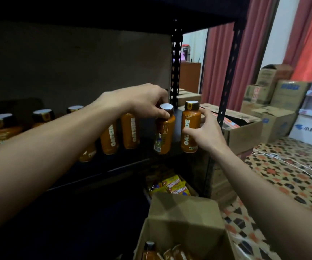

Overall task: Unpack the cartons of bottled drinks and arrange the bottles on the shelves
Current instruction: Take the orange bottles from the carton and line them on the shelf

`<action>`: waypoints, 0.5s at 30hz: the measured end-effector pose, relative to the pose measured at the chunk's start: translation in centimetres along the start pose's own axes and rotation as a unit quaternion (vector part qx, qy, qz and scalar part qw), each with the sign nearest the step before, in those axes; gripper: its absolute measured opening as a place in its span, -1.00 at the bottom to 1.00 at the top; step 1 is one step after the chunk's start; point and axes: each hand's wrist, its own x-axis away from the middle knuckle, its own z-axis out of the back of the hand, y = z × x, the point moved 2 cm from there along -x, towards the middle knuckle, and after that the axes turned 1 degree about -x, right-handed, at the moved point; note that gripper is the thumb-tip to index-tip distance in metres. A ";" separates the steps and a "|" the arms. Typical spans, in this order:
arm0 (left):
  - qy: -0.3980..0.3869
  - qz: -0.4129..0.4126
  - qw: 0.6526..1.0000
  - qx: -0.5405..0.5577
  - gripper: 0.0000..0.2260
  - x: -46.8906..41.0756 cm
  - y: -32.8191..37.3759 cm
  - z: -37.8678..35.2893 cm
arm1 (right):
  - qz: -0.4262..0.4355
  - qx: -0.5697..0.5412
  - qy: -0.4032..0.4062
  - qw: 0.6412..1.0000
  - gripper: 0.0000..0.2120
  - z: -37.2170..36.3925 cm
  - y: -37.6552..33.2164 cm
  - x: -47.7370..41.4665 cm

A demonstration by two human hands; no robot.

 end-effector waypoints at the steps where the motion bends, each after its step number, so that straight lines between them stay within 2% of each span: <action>1: 0.001 0.006 1.000 -0.013 -0.66 -0.4 -0.2 0.3 | 0.001 0.004 -0.005 1.000 -0.22 0.0 -0.2 -0.4; 6: -0.011 0.047 0.997 -0.060 -0.66 -2.1 -1.7 0.9 | 0.006 0.004 -0.024 1.000 -0.22 -1.1 -1.1 -2.4; 15: -0.048 0.080 0.994 -0.055 -0.70 -3.6 -4.2 0.1 | -0.011 -0.009 -0.053 0.998 -0.22 -3.5 -0.4 -3.9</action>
